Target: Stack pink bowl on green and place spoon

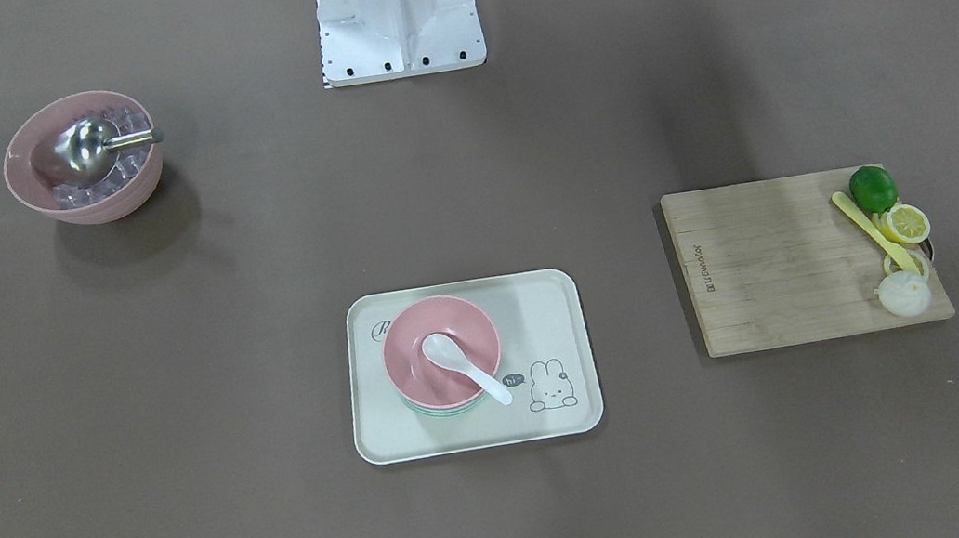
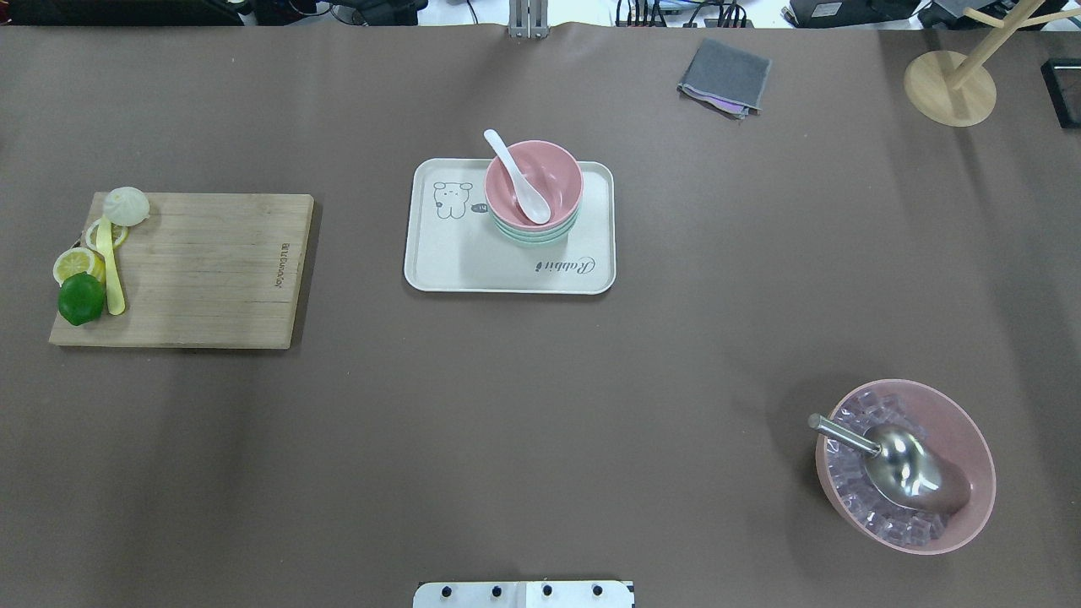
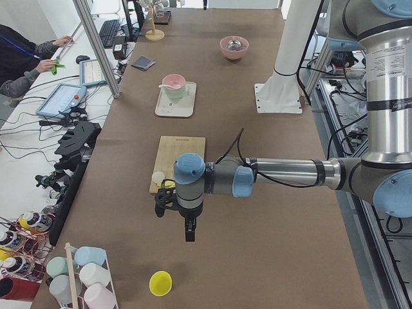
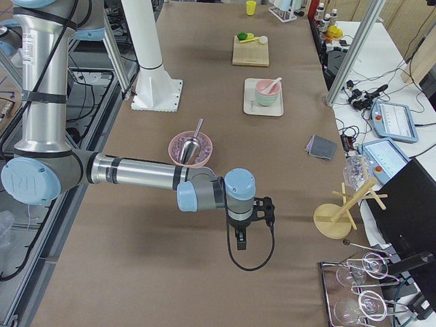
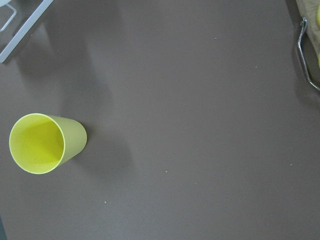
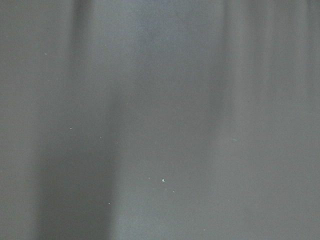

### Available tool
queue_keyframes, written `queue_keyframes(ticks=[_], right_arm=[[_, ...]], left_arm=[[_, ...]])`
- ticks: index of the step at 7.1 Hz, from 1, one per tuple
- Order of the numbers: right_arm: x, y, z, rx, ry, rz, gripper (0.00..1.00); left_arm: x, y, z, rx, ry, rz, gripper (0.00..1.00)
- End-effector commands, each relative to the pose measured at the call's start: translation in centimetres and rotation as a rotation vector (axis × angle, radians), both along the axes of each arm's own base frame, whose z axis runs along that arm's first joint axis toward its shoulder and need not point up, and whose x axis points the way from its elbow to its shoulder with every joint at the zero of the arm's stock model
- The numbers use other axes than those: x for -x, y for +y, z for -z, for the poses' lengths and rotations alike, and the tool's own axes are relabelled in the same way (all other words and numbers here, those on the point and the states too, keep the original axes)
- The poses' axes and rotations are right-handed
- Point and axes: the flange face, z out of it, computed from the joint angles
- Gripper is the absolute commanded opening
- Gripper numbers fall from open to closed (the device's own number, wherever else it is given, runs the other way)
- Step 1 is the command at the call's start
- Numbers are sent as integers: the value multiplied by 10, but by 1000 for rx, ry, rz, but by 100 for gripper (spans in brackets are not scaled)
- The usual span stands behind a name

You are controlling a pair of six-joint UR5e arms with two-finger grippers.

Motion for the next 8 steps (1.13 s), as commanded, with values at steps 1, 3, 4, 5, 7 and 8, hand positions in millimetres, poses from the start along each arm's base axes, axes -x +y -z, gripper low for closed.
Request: queue_keyframes(ticks=[1, 3, 4, 5, 7, 8], right_arm=[[-1, 3, 25, 21, 2, -1, 100], [-1, 6, 24, 29, -2, -4, 100], [0, 2, 28, 32, -10, -3, 100], [0, 3, 40, 52, -10, -2, 100], [0, 12, 69, 88, -9, -2, 100], [0, 14, 63, 102, 0, 0, 100]], left_arm=[[-13, 3, 19, 0, 189, -3, 98], [-14, 7, 24, -11, 190, -8, 98], [-14, 12, 31, -23, 190, -10, 98], [-14, 17, 34, -29, 190, -11, 98], [-13, 18, 44, -47, 190, -11, 98], [-13, 18, 46, -52, 188, -12, 98]])
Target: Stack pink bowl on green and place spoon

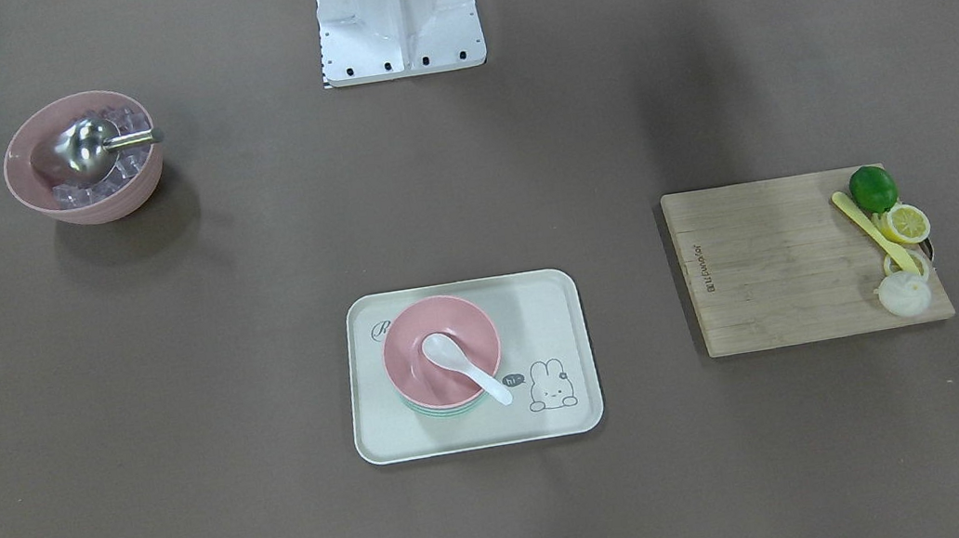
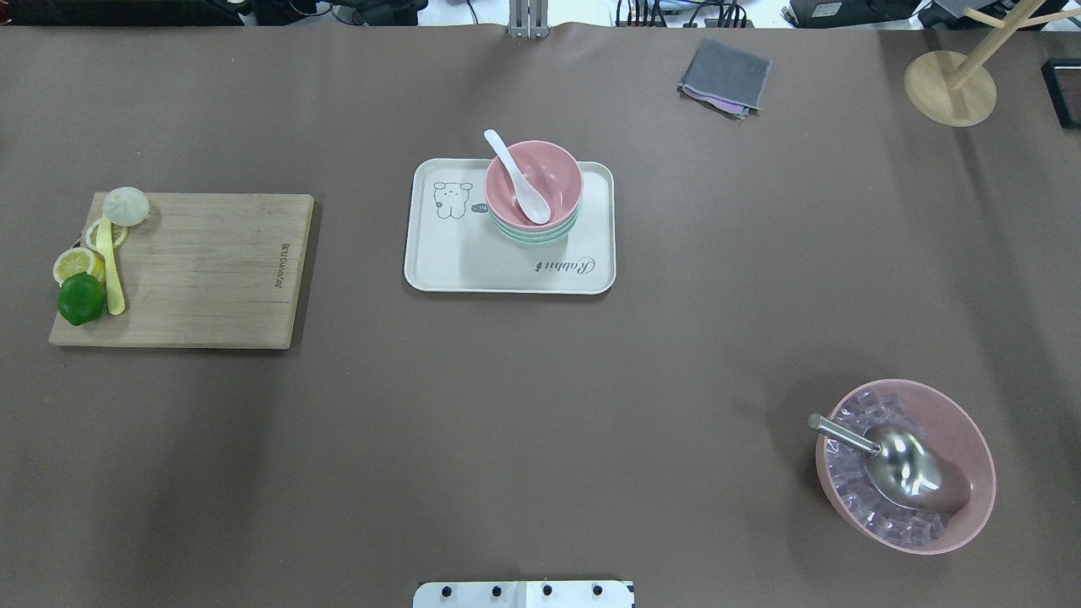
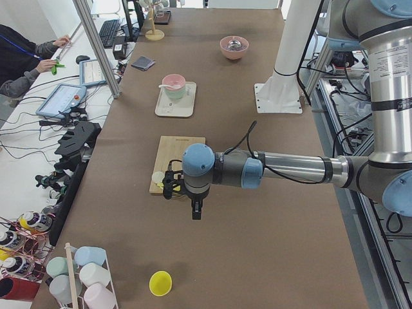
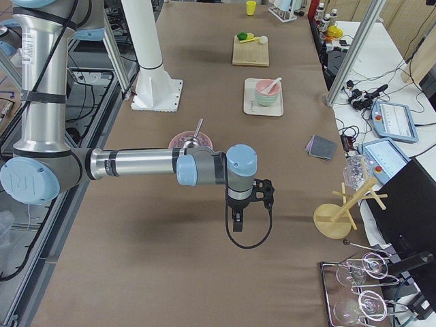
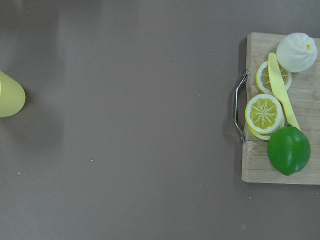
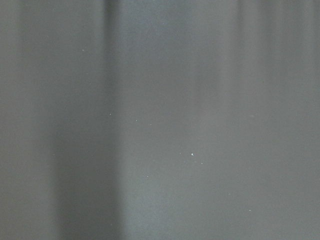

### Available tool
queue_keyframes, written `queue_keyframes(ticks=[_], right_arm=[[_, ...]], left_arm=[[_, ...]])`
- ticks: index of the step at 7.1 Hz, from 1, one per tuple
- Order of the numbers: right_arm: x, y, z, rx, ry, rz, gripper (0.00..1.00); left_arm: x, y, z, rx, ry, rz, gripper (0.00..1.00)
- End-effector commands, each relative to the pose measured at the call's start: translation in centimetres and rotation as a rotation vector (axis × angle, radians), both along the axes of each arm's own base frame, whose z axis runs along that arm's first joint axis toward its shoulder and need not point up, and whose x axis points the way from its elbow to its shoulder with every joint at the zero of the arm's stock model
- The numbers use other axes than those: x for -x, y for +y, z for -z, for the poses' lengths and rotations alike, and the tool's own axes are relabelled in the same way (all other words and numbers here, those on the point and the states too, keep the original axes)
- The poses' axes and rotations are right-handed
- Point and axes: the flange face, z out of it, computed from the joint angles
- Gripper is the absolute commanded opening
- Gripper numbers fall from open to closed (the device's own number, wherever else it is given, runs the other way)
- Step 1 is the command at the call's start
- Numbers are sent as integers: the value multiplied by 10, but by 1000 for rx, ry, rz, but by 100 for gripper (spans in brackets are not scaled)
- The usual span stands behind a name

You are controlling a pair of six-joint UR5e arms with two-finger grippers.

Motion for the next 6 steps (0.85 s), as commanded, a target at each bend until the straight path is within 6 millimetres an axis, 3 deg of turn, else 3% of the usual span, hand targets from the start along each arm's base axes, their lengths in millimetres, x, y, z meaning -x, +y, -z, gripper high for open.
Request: queue_keyframes(ticks=[1, 6], right_arm=[[1, 6, -1, 24, 5, 4, 100], [2, 15, -10, 38, 6, 8, 100]], left_arm=[[0, 0, 5, -11, -1, -1, 98], [0, 3, 2, -5, -1, 1, 98]])
